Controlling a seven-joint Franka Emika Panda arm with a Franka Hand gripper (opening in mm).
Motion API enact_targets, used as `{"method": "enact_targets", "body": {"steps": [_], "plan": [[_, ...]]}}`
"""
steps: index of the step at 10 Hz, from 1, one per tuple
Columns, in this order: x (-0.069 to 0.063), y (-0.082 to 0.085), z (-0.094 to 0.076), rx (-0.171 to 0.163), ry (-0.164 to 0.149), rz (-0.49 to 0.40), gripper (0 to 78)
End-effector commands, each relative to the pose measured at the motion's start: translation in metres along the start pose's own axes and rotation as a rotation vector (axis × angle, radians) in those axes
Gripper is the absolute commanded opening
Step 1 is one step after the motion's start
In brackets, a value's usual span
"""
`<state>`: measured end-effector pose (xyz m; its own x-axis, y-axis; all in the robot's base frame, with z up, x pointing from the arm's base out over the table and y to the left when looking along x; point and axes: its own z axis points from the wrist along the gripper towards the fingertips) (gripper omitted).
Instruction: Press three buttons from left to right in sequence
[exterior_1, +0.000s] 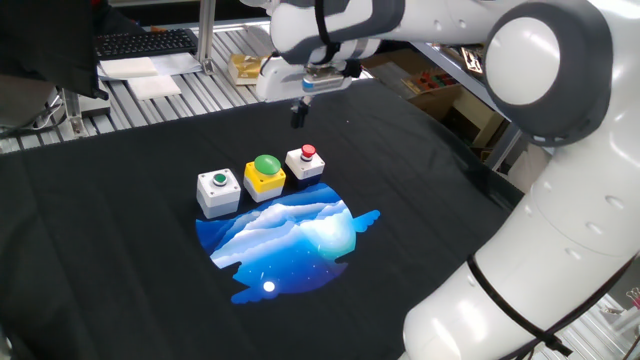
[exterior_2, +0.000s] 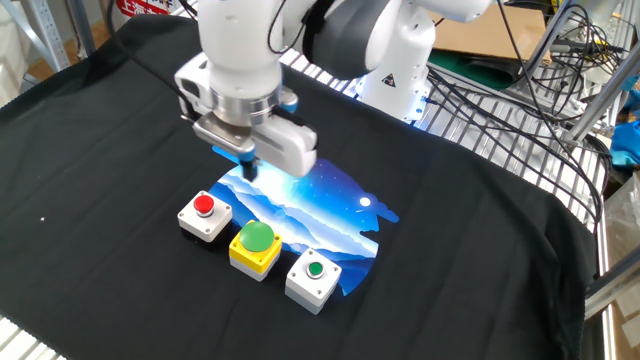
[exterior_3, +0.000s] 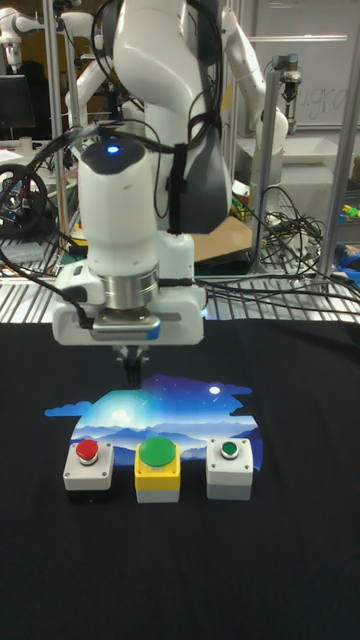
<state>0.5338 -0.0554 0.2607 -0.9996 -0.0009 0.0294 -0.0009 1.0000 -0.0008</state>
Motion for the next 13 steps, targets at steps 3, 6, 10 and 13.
{"method": "enact_targets", "body": {"steps": [3,6,10,13], "plan": [[-0.002,-0.013,0.006,0.028,0.005,0.173,0.0],[-0.003,-0.01,0.017,-0.05,-0.004,0.192,0.0],[-0.004,-0.007,0.023,-0.082,0.0,0.167,0.0],[-0.004,0.002,0.032,-0.093,-0.004,0.131,0.0]]}}
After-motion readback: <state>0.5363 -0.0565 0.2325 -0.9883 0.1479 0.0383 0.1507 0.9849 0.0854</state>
